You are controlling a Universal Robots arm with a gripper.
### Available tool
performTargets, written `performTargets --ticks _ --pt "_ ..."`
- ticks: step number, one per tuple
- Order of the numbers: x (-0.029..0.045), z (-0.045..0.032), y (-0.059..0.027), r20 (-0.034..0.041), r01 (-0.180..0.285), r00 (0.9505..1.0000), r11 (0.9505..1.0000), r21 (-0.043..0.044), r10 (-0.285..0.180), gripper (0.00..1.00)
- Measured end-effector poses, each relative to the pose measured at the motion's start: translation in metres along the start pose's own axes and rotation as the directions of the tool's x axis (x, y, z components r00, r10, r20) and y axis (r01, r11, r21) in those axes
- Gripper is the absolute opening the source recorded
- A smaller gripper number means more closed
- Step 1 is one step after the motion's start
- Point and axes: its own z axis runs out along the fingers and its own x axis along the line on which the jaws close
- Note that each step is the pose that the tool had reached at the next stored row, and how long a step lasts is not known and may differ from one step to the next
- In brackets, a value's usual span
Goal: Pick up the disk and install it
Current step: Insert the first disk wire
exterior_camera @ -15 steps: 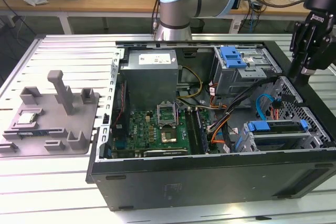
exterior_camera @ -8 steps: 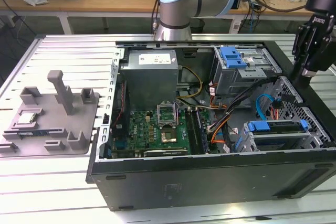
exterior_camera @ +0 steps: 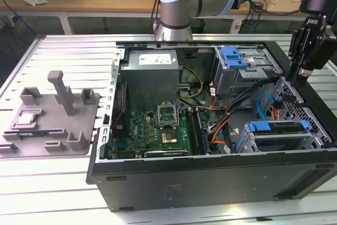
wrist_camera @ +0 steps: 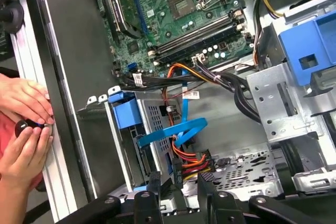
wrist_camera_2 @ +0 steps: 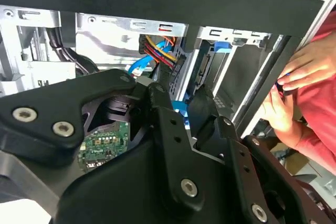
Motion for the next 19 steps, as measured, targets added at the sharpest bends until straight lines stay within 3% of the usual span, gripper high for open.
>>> performTargets --ticks 5,6,8,9,13,18,19 --pt "-0.0047 0.0062 0.0006 -0.0144 0.002 0.9999 1.0000 0.0023 -0.002 0.41" --pt "-0.0049 0.0064 0.0006 -0.0171 0.025 0.9996 0.9996 0.0101 -0.025 0.41" --pt "-0.0052 0.0074 0.0007 -0.0222 0.085 0.9962 0.9958 0.0336 -0.085 0.41" --pt "-0.0054 0.0093 0.0024 -0.0226 0.091 0.9957 0.9952 0.0358 -0.090 0.41" --pt "-0.0058 0.0145 0.0070 -0.0225 0.089 0.9959 0.9954 0.0350 -0.088 0.41" --pt "-0.0062 0.0190 0.0065 -0.0207 0.035 0.9992 0.9993 0.0121 -0.034 0.41" --pt "-0.0062 0.0195 0.0062 -0.0210 0.035 0.9992 0.9993 0.0115 -0.035 0.41"
